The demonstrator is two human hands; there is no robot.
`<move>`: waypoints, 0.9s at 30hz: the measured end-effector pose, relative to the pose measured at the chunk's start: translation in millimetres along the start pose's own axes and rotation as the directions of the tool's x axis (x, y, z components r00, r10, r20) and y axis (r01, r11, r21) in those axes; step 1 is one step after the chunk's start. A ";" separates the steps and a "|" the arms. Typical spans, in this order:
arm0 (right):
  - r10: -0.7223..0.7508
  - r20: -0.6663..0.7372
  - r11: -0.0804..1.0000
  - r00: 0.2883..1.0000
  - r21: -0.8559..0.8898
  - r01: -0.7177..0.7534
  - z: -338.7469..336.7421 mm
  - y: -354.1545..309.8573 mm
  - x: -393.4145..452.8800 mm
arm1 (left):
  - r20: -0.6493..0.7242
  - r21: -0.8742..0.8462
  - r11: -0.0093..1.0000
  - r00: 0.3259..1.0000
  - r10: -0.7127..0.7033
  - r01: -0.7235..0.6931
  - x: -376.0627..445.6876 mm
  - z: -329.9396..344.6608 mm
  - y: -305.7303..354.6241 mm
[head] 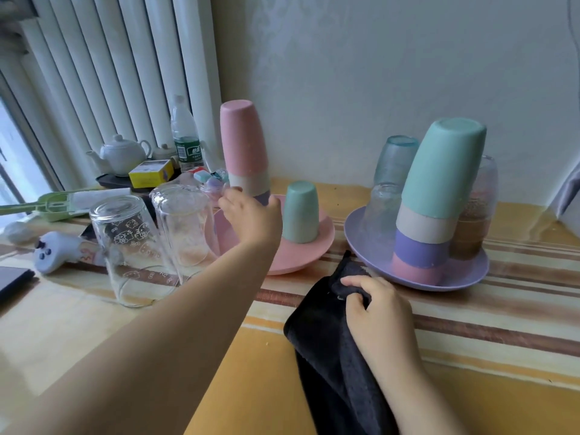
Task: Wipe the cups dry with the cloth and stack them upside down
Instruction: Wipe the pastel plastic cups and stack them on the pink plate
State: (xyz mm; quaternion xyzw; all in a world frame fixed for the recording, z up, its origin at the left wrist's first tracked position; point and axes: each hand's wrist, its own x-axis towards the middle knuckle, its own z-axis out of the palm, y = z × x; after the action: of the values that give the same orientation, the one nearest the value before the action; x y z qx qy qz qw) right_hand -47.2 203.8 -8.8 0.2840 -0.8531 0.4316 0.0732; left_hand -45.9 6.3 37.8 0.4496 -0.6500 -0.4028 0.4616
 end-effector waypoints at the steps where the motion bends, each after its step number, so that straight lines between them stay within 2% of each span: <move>1: -0.009 0.010 1.000 1.000 0.007 0.009 0.6 0.1 0.1 | -0.015 -0.001 1.000 1.000 -0.014 0.014 3.8 -1.5 6.7; 9: -0.039 0.033 0.999 0.999 0.003 0.039 1.0 2.8 2.4 | -0.055 -0.001 0.993 0.992 -0.115 0.115 50.4 8.2 36.9; 14: -0.044 0.046 0.999 0.998 -0.002 0.044 0.7 3.4 1.5 | 0.033 0.080 0.996 0.999 -0.035 0.032 68.1 15.7 37.9; 18: -0.043 0.045 0.999 0.998 0.003 0.043 1.3 3.1 1.1 | 0.007 0.105 0.994 1.000 0.016 -0.017 71.3 15.0 34.6; 27: -0.030 0.047 1.000 0.998 0.011 0.030 3.4 3.4 1.9 | 0.034 0.284 0.928 0.970 0.242 -0.242 65.5 12.1 38.0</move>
State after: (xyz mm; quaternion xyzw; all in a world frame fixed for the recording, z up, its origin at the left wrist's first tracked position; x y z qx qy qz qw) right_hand -50.2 201.9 -12.5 0.3071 -0.8480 0.4281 0.0582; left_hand -76.8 -44.7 86.1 0.4282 -0.7514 -0.2444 0.4386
